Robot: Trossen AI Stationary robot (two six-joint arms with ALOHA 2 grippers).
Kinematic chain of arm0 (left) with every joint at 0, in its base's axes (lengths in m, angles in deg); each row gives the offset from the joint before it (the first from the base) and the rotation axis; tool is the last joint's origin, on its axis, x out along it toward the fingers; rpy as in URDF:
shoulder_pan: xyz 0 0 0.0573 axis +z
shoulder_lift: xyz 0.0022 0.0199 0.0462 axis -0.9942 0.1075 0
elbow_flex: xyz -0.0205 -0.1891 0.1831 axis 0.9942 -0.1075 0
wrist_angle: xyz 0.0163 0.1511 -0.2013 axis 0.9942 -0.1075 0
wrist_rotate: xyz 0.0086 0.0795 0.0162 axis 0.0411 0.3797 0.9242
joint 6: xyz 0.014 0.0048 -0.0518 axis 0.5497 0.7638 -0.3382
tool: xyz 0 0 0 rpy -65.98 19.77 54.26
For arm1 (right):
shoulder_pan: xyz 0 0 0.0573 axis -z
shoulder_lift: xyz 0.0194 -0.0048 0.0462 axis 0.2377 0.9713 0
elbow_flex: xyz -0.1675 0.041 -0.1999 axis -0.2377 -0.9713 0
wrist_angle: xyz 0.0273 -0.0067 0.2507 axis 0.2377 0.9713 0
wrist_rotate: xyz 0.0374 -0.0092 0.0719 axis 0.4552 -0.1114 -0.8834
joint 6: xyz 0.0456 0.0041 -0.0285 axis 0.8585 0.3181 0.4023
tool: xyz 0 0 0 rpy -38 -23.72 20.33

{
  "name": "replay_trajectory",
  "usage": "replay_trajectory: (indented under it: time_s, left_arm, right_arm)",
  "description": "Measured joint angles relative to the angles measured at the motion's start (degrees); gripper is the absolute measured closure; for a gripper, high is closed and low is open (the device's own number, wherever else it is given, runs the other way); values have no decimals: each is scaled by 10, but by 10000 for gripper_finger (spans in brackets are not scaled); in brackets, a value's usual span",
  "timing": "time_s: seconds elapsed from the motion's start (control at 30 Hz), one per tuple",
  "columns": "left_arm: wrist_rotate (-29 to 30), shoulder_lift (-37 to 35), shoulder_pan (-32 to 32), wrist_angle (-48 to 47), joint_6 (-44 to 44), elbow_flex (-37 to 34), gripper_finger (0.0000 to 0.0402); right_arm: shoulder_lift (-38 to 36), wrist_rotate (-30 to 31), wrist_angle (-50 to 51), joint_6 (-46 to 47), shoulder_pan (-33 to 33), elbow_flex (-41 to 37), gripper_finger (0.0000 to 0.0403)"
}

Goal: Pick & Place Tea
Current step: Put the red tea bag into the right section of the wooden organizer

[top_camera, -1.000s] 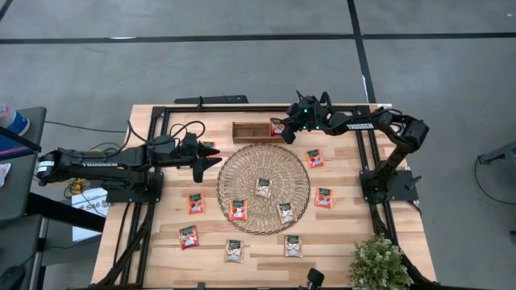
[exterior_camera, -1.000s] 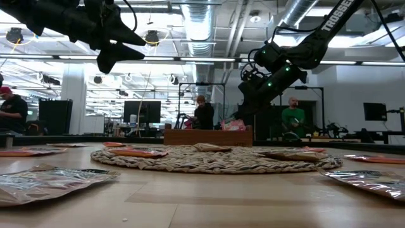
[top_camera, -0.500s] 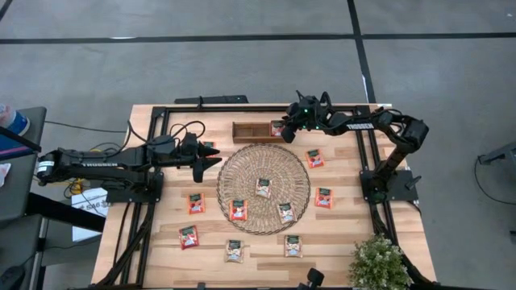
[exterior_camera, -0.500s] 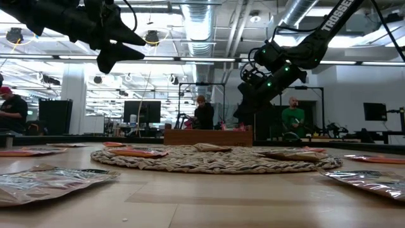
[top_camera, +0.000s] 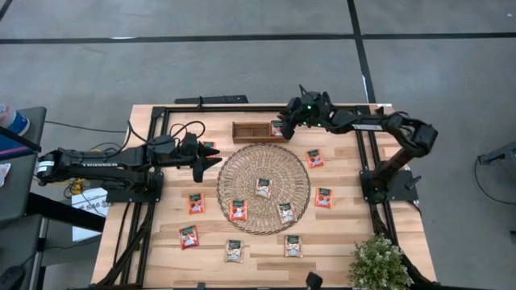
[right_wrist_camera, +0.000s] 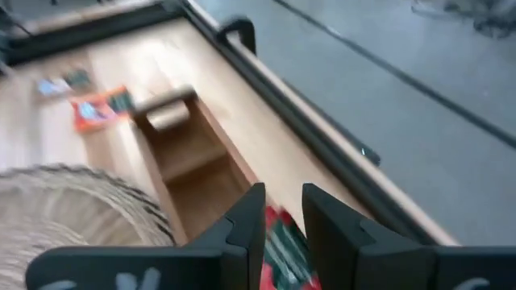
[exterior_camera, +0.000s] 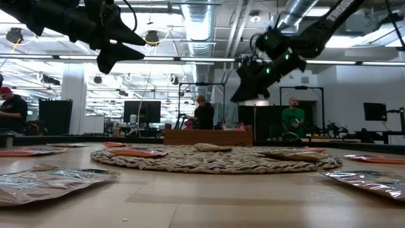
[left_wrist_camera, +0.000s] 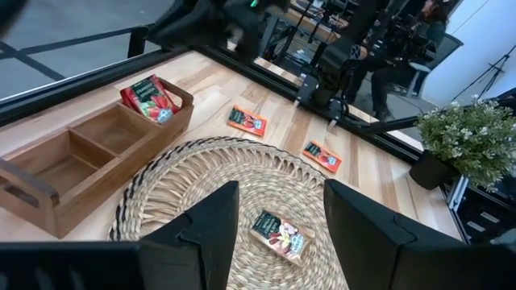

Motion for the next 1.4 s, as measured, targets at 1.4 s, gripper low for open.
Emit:
replay_trajectory:
  time_s: [1.4]
  left_arm:
    - [-106, 97, -114, -475, -204, 168, 227]
  right_arm:
    - [-417, 39, 239, 132, -174, -92, 326]
